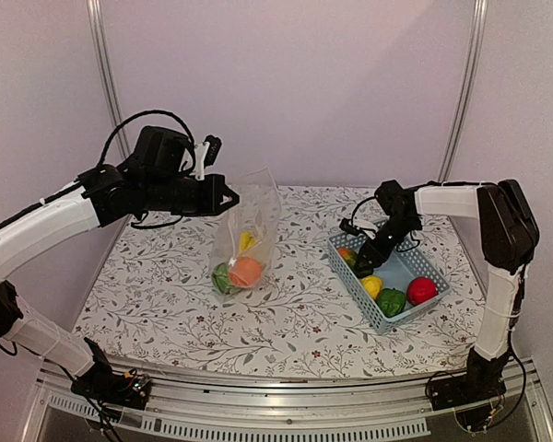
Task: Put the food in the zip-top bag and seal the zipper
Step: Pick up the fake fruit from the bin.
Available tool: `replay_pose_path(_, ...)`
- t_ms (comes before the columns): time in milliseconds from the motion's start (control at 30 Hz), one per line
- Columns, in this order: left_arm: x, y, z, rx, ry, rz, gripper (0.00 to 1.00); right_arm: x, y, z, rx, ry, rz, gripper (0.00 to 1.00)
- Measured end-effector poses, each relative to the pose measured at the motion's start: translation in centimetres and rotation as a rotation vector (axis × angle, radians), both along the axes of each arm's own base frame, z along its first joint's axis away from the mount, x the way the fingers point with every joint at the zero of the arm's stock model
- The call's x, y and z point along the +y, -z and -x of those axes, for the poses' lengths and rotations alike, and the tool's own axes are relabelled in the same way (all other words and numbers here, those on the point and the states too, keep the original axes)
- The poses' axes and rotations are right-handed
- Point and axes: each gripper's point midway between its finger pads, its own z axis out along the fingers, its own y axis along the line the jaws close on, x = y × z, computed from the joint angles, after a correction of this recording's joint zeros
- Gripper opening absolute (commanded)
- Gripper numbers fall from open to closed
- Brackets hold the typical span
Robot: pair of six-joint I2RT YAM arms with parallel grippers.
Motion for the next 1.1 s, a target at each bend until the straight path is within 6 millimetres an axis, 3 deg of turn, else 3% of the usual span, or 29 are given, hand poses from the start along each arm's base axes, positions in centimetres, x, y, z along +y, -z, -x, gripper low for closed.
replay_pose_path(200, -0.1, 0.0, 0.1, 0.003, 0.004, 0.005, 0.00, -0.6, -0.2, 0.2, -0.018, 0.008, 0.022, 0.27)
replay_pose_path(367, -0.2, -0.1, 0.1, 0.000, 0.008, 0.011, 0.00, -2.6, -2.5, 0.9, -0.074, 0.039, 0.058, 0.26)
replay_pose_path(567, -0.3, -0.2, 0.1, -0.002, 0.011, 0.015, 0.00, -4.2, -9.4, 1.2, -0.218, 0.081, 0.022, 0.25)
replay_pose_path(733, -0.4, -0.4, -0.1, -0.011, 0.012, 0.024, 0.00, -3.4, -15.7, 2.0, -0.312, 0.076, -0.078, 0.23)
replay_pose_path(933, -0.8, -0.3, -0.2, -0.010, 0.022, 0.031, 0.00, -0.5, -22.6, 2.2, -0.407, 0.022, -0.227, 0.23)
replay_pose_path(1100, -1.2, 0.3, -0.2, 0.002, 0.030, 0.027, 0.00, 3.4, -26.0, 4.3, -0.432, -0.085, -0.332, 0.23)
